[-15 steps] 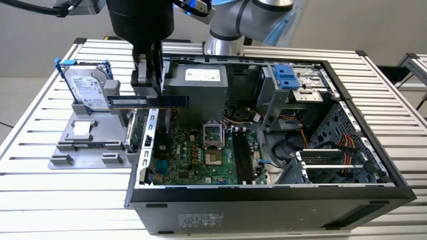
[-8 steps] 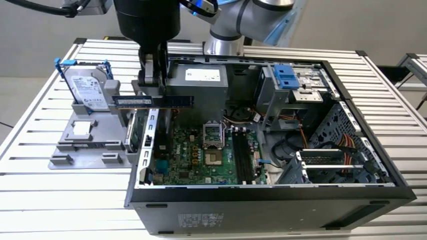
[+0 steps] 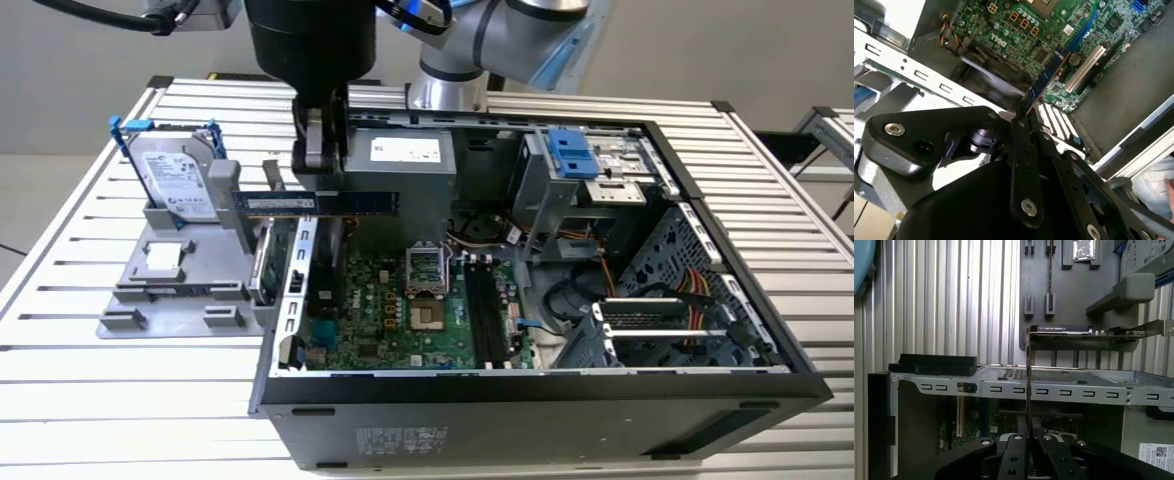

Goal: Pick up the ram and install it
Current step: 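Pick up the ram and move it above insertion slot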

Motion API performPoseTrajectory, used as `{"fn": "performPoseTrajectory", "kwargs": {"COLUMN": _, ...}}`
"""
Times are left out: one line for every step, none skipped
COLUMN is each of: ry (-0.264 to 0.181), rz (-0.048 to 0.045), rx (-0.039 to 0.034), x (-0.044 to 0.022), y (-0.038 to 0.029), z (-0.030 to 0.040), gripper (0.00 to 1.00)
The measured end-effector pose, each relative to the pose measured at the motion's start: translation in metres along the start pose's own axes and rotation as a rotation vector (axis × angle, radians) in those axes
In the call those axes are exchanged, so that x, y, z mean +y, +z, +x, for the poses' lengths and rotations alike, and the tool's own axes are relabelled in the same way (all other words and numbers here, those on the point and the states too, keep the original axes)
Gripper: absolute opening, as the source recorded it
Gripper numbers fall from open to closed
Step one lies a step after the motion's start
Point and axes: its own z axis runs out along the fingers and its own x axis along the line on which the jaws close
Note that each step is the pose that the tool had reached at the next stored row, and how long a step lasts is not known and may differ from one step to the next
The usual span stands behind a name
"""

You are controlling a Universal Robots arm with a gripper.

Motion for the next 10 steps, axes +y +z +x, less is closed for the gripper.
{"fn": "performPoseTrajectory", "kwargs": {"ry": 0.000, "rz": 0.0000, "rx": 0.0000, "x": -0.0013, "y": 0.0000, "z": 0.0000, "gripper": 0.00}}
{"fn": "performPoseTrajectory", "kwargs": {"ry": 0.000, "rz": 0.0001, "rx": 0.0000, "x": -0.0026, "y": 0.0000, "z": 0.0000, "gripper": 0.00}}
{"fn": "performPoseTrajectory", "kwargs": {"ry": 0.000, "rz": 0.0001, "rx": -0.0001, "x": -0.0040, "y": 0.0000, "z": 0.0000, "gripper": 0.00}}
{"fn": "performPoseTrajectory", "kwargs": {"ry": 0.000, "rz": 0.0000, "rx": 0.0000, "x": -0.0054, "y": -0.0001, "z": 0.0000, "gripper": 0.00}}
{"fn": "performPoseTrajectory", "kwargs": {"ry": 0.000, "rz": 0.0000, "rx": 0.0000, "x": -0.0067, "y": 0.0000, "z": 0.0000, "gripper": 0.00}}
{"fn": "performPoseTrajectory", "kwargs": {"ry": 0.000, "rz": 0.0000, "rx": 0.0000, "x": -0.0081, "y": -0.0001, "z": 0.0000, "gripper": 0.00}}
{"fn": "performPoseTrajectory", "kwargs": {"ry": 0.000, "rz": 0.0000, "rx": -0.0001, "x": -0.0095, "y": 0.0000, "z": 0.0000, "gripper": 0.00}}
{"fn": "performPoseTrajectory", "kwargs": {"ry": 0.000, "rz": 0.0000, "rx": 0.0000, "x": -0.0109, "y": -0.0001, "z": 0.0000, "gripper": 0.00}}
{"fn": "performPoseTrajectory", "kwargs": {"ry": 0.000, "rz": 0.0001, "rx": -0.0001, "x": -0.0123, "y": -0.0001, "z": 0.0000, "gripper": 0.00}}
{"fn": "performPoseTrajectory", "kwargs": {"ry": 0.000, "rz": 0.0000, "rx": 0.0000, "x": -0.0137, "y": -0.0001, "z": 0.0000, "gripper": 0.00}}
